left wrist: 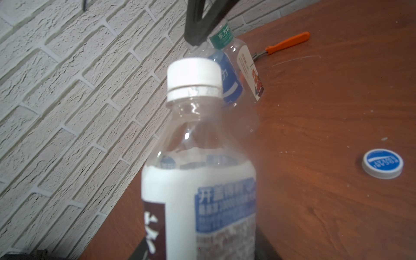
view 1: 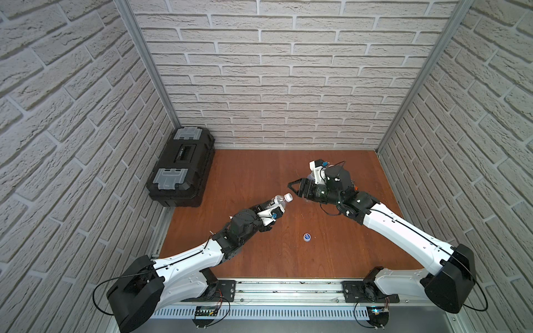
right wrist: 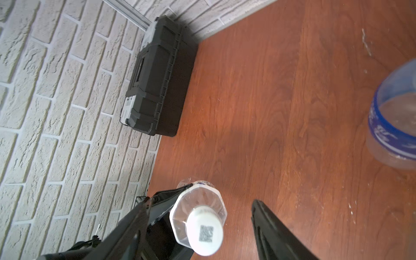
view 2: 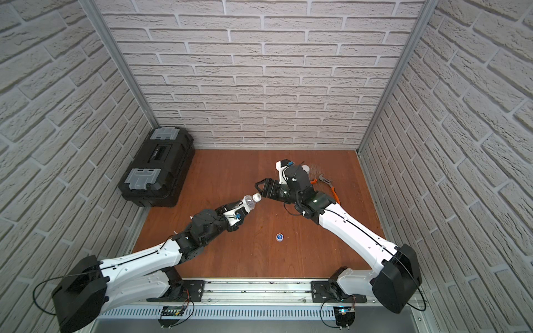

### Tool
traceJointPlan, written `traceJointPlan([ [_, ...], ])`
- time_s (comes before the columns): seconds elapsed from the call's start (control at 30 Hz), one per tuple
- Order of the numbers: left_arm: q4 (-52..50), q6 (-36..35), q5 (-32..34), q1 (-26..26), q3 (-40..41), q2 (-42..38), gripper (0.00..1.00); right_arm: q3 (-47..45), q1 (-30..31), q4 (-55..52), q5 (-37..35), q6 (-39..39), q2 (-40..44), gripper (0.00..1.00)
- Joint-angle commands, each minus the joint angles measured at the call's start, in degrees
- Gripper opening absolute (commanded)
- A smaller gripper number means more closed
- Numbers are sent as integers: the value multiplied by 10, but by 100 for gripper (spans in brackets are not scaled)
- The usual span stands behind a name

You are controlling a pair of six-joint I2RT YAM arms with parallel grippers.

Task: Screw on the bottle caps
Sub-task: Screw the bottle cap onto the plastic bottle.

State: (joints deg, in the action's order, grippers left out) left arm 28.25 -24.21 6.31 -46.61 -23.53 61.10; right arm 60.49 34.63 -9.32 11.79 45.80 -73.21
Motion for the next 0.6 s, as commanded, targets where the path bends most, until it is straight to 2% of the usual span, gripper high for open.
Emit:
traceJointPlan([
  [0.0,48,82,-37,7,-16,-12,44,-20,39,108,-41,-61,-7,76],
  [0.17,52,118,-53,8,-16,-23,44,-54,65,173,-113,-44,-19,72],
  [0.37,49,131,-48,9,-17,-43,45,-65,80,205,-135,-28,-33,63],
  [0.47,45,137,-49,9,-23,-38,46,-63,89,217,-132,-41,-39,52],
  [0.57,43,143,-46,10,-27,-30,50,-60,94,221,-129,-66,-39,31],
])
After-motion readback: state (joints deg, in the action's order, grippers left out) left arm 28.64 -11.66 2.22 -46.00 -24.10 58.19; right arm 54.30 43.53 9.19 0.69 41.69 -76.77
